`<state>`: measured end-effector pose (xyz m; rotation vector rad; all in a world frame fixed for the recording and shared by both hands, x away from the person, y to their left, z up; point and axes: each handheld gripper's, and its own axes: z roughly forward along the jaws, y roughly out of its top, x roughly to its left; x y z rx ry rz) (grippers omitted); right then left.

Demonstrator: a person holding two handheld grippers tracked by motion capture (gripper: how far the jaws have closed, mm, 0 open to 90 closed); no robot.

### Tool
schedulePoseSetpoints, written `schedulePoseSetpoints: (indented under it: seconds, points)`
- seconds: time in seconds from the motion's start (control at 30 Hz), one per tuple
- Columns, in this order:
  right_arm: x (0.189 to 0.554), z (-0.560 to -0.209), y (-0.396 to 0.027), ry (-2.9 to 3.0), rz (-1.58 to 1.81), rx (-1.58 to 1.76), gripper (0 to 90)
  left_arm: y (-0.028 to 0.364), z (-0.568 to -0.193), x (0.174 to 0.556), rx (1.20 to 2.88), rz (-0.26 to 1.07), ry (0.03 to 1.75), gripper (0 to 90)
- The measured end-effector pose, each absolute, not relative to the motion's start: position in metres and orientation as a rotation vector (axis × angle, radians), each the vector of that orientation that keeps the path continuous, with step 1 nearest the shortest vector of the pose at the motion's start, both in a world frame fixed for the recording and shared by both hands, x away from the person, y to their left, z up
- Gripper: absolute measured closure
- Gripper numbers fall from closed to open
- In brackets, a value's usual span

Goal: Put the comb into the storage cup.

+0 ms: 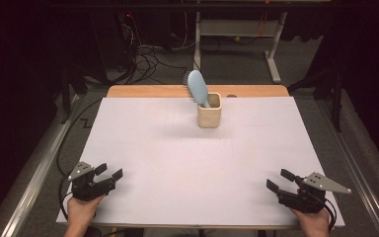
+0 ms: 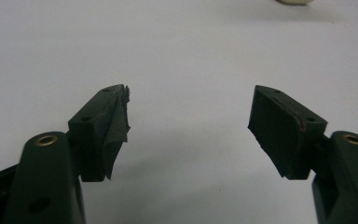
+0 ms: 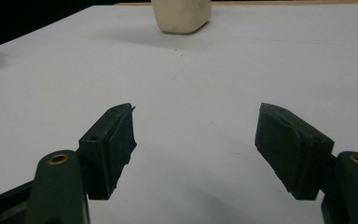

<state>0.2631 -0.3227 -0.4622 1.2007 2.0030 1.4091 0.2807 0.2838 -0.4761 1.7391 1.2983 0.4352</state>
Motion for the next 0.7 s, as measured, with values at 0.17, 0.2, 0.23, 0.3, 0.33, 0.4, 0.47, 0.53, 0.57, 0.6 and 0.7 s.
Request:
schedulePoseSetpoints:
  seconds: [0.17, 0.2, 0.23, 0.3, 0.33, 0.4, 0.47, 0.53, 0.57, 0.6, 0.7]
  points:
    - [0.2629, -0.4623, -0.3225, 2.005, 1.406, 1.195, 29.3, 0.283, -0.4778, 0.282, 1.749, 0.425, 1.306, 28.9]
    - [0.2629, -0.4623, -0.3223, 2.007, 1.405, 1.195, 29.3, 0.2829, -0.4778, 0.282, 1.749, 0.428, 1.308, 29.0]
    - [0.2629, -0.4623, -0.3222, 2.007, 1.404, 1.195, 29.3, 0.283, -0.4777, 0.2819, 1.748, 0.428, 1.309, 29.0]
    - [0.2627, -0.4622, -0.3219, 2.007, 1.403, 1.196, 29.3, 0.2833, -0.4778, 0.2819, 1.744, 0.425, 1.31, 29.0]
    - [0.2627, -0.4622, -0.3219, 2.007, 1.403, 1.194, 29.3, 0.2833, -0.4778, 0.2818, 1.744, 0.426, 1.309, 29.0]
    - [0.2627, -0.4621, -0.3218, 2.007, 1.403, 1.193, 29.3, 0.2831, -0.4775, 0.2814, 1.747, 0.428, 1.305, 29.1]
    - [0.2626, -0.4621, -0.3216, 2.008, 1.402, 1.195, 29.3, 0.2828, -0.4775, 0.2814, 1.749, 0.427, 1.304, 29.1]
    - [0.2628, -0.4623, -0.3216, 2.01, 1.401, 1.197, 29.3, 0.2828, -0.4775, 0.2814, 1.75, 0.427, 1.304, 29.1]
    - [0.2629, -0.4623, -0.3217, 2.01, 1.402, 1.196, 29.3, 0.2829, -0.4775, 0.2814, 1.748, 0.427, 1.304, 29.1]
    - [0.2629, -0.4624, -0.3217, 2.01, 1.402, 1.196, 29.3, 0.283, -0.4774, 0.2811, 1.746, 0.424, 1.305, 29.1]
    - [0.2626, -0.4622, -0.3218, 2.009, 1.402, 1.194, 29.3, 0.2828, -0.4775, 0.2803, 1.74, 0.427, 1.304, 29.1]
